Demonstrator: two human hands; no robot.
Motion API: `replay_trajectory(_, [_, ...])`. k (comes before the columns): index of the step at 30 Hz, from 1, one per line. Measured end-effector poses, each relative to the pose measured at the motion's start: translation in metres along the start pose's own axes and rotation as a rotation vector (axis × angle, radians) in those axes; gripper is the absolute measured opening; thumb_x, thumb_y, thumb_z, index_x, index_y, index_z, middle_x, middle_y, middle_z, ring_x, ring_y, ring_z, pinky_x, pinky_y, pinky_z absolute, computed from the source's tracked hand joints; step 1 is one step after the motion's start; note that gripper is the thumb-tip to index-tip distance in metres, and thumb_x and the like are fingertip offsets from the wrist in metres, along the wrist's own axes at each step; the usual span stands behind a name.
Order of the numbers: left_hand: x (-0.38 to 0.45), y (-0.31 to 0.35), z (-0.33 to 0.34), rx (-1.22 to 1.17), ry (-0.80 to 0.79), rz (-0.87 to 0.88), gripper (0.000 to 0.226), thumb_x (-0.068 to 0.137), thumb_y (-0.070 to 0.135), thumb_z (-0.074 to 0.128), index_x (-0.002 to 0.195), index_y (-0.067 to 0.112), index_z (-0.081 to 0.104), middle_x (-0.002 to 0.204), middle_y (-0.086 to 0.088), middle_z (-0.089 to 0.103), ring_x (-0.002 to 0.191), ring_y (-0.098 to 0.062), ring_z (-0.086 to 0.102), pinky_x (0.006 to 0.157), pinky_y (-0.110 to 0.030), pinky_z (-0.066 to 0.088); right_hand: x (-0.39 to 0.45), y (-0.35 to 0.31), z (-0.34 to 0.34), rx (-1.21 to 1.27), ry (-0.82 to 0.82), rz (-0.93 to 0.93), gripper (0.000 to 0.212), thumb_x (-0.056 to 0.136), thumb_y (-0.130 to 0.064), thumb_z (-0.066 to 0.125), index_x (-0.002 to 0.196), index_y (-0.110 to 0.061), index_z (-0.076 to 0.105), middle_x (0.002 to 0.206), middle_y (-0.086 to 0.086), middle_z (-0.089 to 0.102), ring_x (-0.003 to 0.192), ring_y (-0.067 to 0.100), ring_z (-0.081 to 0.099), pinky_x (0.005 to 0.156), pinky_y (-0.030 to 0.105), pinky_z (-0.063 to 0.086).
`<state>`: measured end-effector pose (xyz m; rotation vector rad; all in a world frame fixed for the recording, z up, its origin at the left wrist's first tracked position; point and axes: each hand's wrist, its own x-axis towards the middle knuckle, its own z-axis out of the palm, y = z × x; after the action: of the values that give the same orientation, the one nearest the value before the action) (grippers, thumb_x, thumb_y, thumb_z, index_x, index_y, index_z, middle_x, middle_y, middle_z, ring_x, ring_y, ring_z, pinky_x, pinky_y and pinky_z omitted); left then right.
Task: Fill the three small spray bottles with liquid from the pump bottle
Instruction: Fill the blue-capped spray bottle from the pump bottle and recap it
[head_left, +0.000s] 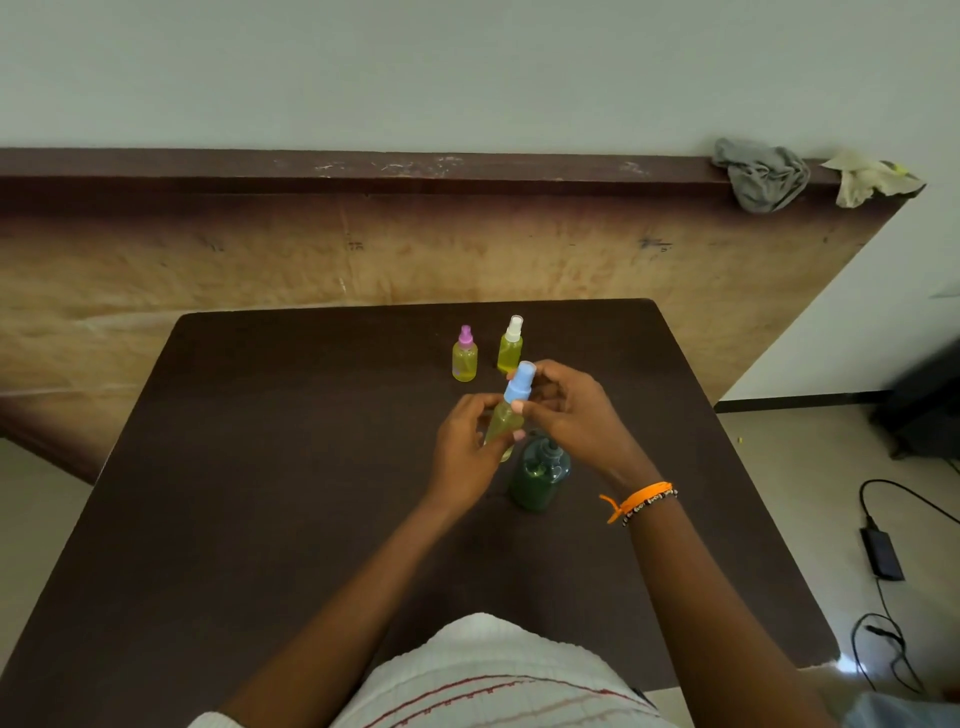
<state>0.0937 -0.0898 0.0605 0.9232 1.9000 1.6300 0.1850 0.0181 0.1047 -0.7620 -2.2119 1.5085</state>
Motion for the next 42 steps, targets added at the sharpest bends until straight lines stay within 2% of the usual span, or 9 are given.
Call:
replay_trajectory(7, [-0.001, 0.0, 0.002, 0.009, -0.011, 0.023, 0.031, 0.069, 0.028, 0.067, 0.099, 0.022, 0.061, 0.097, 0.003, 0.061, 0.09, -0.013, 0.061, 0.079, -0.045, 0.053, -0.002, 0.0, -0.002, -0.019, -0.022, 0.015, 0.03, 0.078, -0.003, 0.074, 0.103, -0.018, 0.066, 0.103, 0.009, 0.071, 0.093, 0.026, 0.07, 0.086, 0.051, 0.055])
replay_trajectory(11, [0.0, -0.001, 0.002, 0.014, -0.014, 0.023, 0.03, 0.066, 0.031, 0.069, 0.095, 0.029, 0.06, 0.095, 0.006, 0.06, 0.089, -0.014, 0.061, 0.08, -0.046, 0.053, -0.004, -0.009, -0.007, -0.031, -0.078, -0.04, 0.049, 0.079, 0.009, 0.066, 0.117, -0.021, 0.063, 0.112, 0.004, 0.067, 0.105, 0.015, 0.066, 0.087, 0.032, 0.057])
replay_trajectory(14, [0.0, -0.002, 0.002, 0.012, -0.02, 0.037, 0.034, 0.063, 0.04, 0.068, 0.095, 0.032, 0.06, 0.094, 0.01, 0.058, 0.089, -0.012, 0.061, 0.079, -0.044, 0.053, -0.004, -0.015, -0.006, -0.082, -0.085, -0.088, 0.041, 0.079, 0.012, 0.064, 0.105, -0.02, 0.065, 0.108, 0.002, 0.068, 0.101, 0.015, 0.067, 0.087, 0.028, 0.056])
replay_trajectory(18, [-0.003, -0.002, 0.002, 0.019, -0.018, 0.055, 0.032, 0.068, 0.02, 0.071, 0.099, 0.018, 0.062, 0.095, 0.006, 0.059, 0.09, -0.015, 0.061, 0.079, -0.047, 0.053, -0.004, -0.013, -0.001, -0.165, -0.009, -0.065, 0.028, 0.078, -0.007, 0.075, 0.103, -0.018, 0.066, 0.093, -0.002, 0.064, 0.085, 0.019, 0.068, 0.077, 0.033, 0.058])
replay_trajectory(22, [-0.003, -0.002, 0.003, 0.018, -0.02, 0.049, 0.027, 0.072, 0.012, 0.072, 0.097, 0.015, 0.062, 0.095, -0.001, 0.061, 0.091, -0.019, 0.062, 0.079, -0.05, 0.052, -0.006, -0.012, 0.002, -0.118, 0.049, -0.027, 0.036, 0.08, -0.022, 0.076, 0.114, -0.016, 0.062, 0.09, -0.007, 0.062, 0.082, 0.009, 0.064, 0.072, 0.019, 0.055])
replay_trajectory(28, [-0.002, -0.002, 0.002, 0.019, 0.004, 0.044, 0.031, 0.067, 0.023, 0.07, 0.096, 0.024, 0.061, 0.092, 0.01, 0.058, 0.083, -0.005, 0.059, 0.079, -0.041, 0.054, -0.011, -0.011, -0.006, -0.021, -0.057, -0.065, 0.04, 0.082, 0.013, 0.061, 0.108, -0.017, 0.065, 0.107, 0.005, 0.068, 0.102, 0.014, 0.067, 0.088, 0.025, 0.055])
replay_trajectory(33, [-0.004, -0.001, 0.002, 0.031, -0.023, 0.063, 0.029, 0.074, 0.009, 0.073, 0.1, 0.016, 0.061, 0.095, 0.005, 0.059, 0.086, -0.005, 0.059, 0.077, -0.031, 0.053, -0.011, -0.005, 0.0, -0.058, 0.039, -0.071, 0.025, 0.08, -0.008, 0.075, 0.101, -0.016, 0.066, 0.1, 0.008, 0.068, 0.086, 0.016, 0.068, 0.076, 0.022, 0.056])
replay_trajectory(36, [-0.005, 0.0, 0.001, 0.035, -0.027, 0.059, 0.027, 0.075, 0.01, 0.072, 0.099, 0.017, 0.06, 0.098, 0.001, 0.06, 0.087, -0.004, 0.059, 0.075, -0.026, 0.051, -0.012, -0.004, 0.004, -0.012, 0.088, -0.045, 0.025, 0.083, -0.02, 0.073, 0.106, -0.019, 0.064, 0.098, 0.005, 0.067, 0.09, 0.019, 0.068, 0.078, 0.035, 0.058])
replay_trajectory(42, [-0.003, -0.001, 0.001, -0.003, 0.007, 0.036, 0.03, 0.066, 0.026, 0.069, 0.095, 0.028, 0.06, 0.092, 0.01, 0.059, 0.084, -0.006, 0.06, 0.076, -0.037, 0.052, -0.012, -0.006, 0.003, 0.076, -0.029, -0.066, 0.045, 0.086, 0.011, 0.059, 0.121, -0.018, 0.058, 0.108, 0.004, 0.068, 0.108, 0.015, 0.066, 0.087, 0.028, 0.056])
